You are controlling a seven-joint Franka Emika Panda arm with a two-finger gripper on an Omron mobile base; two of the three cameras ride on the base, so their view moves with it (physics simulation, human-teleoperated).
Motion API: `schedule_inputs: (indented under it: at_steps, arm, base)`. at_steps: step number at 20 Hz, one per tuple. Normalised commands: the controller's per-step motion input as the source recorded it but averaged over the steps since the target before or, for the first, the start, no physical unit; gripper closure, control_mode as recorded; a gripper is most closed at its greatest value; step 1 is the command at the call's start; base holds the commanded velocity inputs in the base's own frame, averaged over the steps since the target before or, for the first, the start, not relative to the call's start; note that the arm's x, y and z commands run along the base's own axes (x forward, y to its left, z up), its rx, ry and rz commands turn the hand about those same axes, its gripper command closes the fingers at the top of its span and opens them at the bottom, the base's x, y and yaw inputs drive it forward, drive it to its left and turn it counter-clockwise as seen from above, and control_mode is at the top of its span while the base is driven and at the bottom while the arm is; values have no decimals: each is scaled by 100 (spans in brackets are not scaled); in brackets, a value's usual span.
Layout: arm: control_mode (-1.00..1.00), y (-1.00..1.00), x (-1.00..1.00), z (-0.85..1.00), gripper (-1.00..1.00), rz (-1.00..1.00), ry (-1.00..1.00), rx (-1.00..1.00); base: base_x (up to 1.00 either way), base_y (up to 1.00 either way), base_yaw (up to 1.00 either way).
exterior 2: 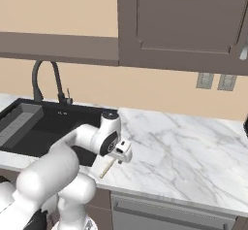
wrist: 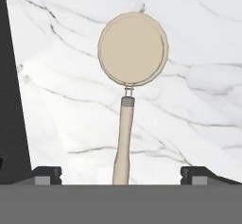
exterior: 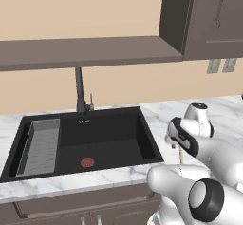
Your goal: Grab the spray bottle from the cabinet, then place it next to the cutting board for sanitizing. Then grab the dish brush from the countertop next to the sink and place it next to the cutting board.
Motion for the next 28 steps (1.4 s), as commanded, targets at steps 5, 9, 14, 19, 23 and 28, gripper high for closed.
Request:
schedule_inputs:
  at_steps: [5, 9, 14, 19, 23, 28]
  arm:
    - [-100, -3, 22, -24, -100, 0, 0, 0]
    - [-100, -13, 6, -25, -100, 0, 0, 0]
    - [-100, -4, 7, -31, -100, 0, 0, 0]
    - [-100, 0, 13, -28, -100, 0, 0, 0]
    - [-100, 0, 5, -26, 100, 0, 0, 0]
    - [-100, 0, 0, -17, 100, 0, 0, 0]
  base:
    - [0, 0, 0]
    - [0, 0, 0]
    - [0, 0, 0]
    - [0, 0, 0]
    - [0, 0, 0]
    - [0, 0, 0]
